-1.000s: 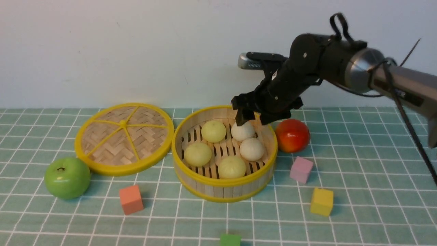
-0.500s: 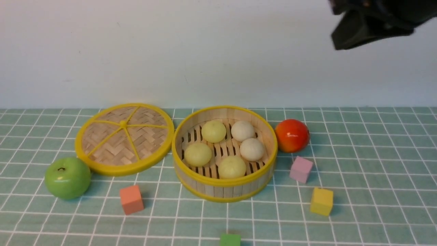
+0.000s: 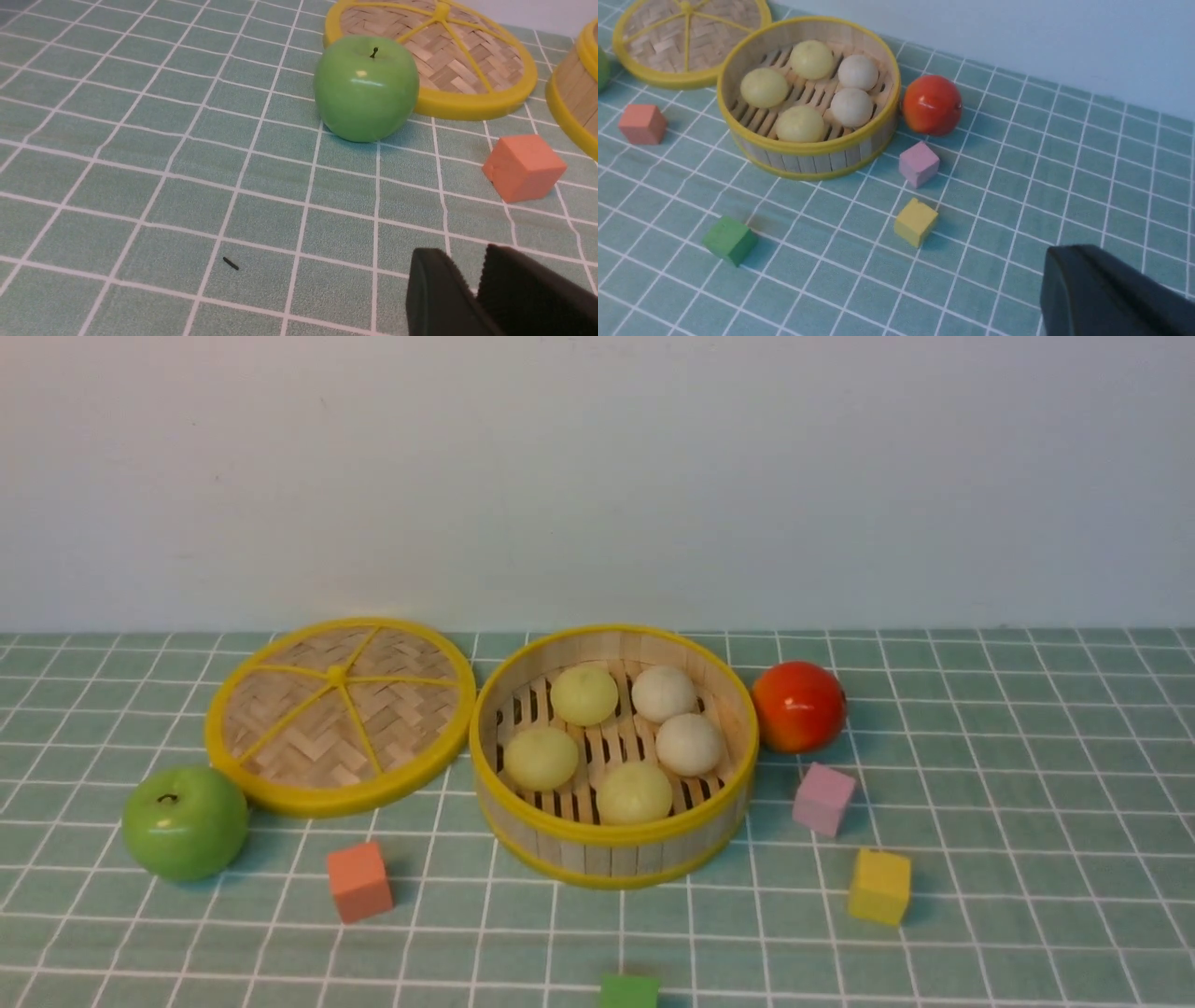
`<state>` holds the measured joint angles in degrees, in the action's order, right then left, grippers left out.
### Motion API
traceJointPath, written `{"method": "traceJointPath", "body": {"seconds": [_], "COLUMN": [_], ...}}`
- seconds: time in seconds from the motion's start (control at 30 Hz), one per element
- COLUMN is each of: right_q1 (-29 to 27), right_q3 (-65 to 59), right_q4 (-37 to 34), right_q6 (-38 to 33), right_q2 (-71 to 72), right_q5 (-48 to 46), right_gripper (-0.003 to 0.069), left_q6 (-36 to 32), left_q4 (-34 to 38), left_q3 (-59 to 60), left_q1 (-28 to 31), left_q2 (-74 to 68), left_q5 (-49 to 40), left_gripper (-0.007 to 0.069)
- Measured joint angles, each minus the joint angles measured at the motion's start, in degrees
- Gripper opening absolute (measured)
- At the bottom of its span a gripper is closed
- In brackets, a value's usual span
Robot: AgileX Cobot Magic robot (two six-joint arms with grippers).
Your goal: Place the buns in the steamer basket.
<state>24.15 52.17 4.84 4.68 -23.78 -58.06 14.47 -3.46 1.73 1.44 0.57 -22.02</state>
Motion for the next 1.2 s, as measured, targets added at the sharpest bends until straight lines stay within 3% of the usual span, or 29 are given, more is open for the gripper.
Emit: {"method": "traceJointPath", "body": {"seconds": [0.03,0.17,0.33,0.5,0.67,0.9,1.2], "right_q1": [0.0,0.2,-0.8,-7.7,-12.7,-17.6,-22.7], "right_q3": [-3.7,-6.1,-7.3,-13.5,-26.7,-45.0,-52.5], "right_q4": [0.1,3.8,4.1,2.1,1.4,-1.6,-2.2], "right_q6": [-0.1,-0.7,0.4,0.3,0.3,0.9,-0.8], "right_q2": [9.9,24.7,16.0,12.6,12.6,19.9,24.4], "right_q5": [0.3,1.1,-2.3,5.8,23.2,28.0,33.9], "right_gripper": [-0.001,-0.001,-0.0006,-0.0003,0.0001,0.0005,0.0013], "left_q6": [0.0,-0.1,-0.1,-0.1,-0.1,-0.1,-0.1], "left_q4": [0.0,0.1,0.2,0.2,0.2,0.2,0.2], "left_q3": [0.0,0.0,0.0,0.0,0.0,0.0,0.0], "left_q1": [0.0,0.0,0.0,0.0,0.0,0.0,0.0], "left_q2": [0.0,0.1,0.1,0.1,0.1,0.1,0.1], "left_q5": [0.0,0.5,0.2,0.0,0.0,-0.2,-0.1], "left_gripper": [0.0172,0.0177,0.0183,0.0186,0.0194,0.0202,0.0213]}}
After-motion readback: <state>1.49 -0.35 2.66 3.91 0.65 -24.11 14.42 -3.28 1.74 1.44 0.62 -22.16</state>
